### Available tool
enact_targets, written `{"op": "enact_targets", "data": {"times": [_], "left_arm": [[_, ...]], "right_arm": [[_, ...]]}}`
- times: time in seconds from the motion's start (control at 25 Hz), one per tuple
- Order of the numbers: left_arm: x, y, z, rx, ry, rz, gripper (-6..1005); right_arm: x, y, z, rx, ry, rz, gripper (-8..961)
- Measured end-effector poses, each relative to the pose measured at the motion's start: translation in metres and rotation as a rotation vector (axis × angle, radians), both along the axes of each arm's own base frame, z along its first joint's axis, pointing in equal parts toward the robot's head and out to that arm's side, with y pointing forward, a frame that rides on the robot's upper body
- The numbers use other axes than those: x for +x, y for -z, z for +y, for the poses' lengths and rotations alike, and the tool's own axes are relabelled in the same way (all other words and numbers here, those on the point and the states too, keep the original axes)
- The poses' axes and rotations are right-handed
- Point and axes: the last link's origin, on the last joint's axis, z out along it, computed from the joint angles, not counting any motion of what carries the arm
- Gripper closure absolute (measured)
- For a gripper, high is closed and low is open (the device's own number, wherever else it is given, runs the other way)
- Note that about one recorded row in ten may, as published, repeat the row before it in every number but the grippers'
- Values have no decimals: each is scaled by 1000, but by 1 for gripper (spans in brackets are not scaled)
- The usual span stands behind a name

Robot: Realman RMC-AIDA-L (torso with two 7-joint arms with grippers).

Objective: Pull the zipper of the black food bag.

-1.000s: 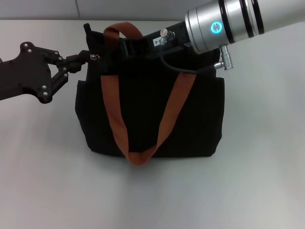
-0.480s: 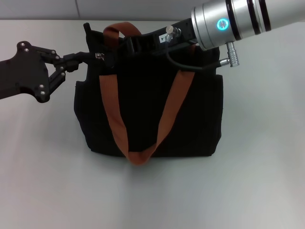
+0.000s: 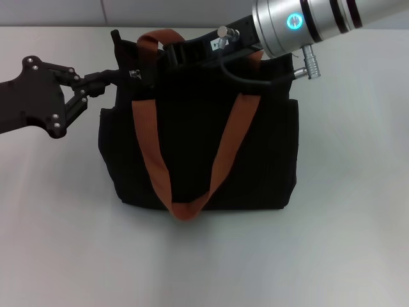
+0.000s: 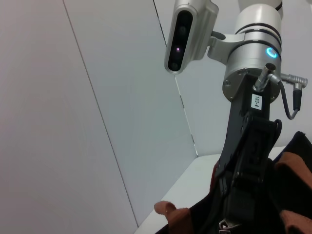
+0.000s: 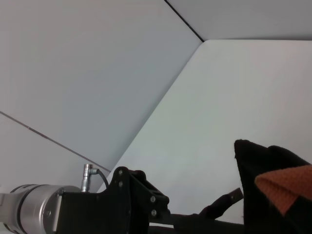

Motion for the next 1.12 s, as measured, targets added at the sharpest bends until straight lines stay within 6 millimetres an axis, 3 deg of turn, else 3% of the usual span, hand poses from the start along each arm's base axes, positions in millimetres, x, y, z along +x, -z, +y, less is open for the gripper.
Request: {"op": "enact_targets", "data": {"times": [0.64, 1.12], "left_arm": [[0, 2, -2, -4, -2, -6, 971], [-2, 2, -3, 1, -11, -13, 971]], "right_arm": [[-32, 2, 3, -17, -50, -120, 955], [-27, -10, 2, 6, -28, -181, 956]]}}
